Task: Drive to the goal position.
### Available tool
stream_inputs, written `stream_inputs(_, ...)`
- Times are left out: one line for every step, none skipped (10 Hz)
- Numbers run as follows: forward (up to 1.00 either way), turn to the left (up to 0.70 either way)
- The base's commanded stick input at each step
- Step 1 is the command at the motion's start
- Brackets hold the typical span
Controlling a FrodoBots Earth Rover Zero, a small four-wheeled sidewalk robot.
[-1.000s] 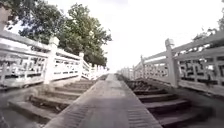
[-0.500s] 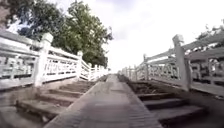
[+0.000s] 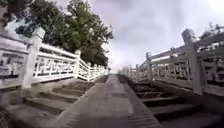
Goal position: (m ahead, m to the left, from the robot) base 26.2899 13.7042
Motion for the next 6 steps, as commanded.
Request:
stream_inputs(0.70, 0.00)
stream_inputs(0.70, 0.00)
stream_inputs(0.70, 0.00)
stream_inputs(0.70, 0.00)
stream_inputs(0.70, 0.00)
stream_inputs(0.70, 0.00)
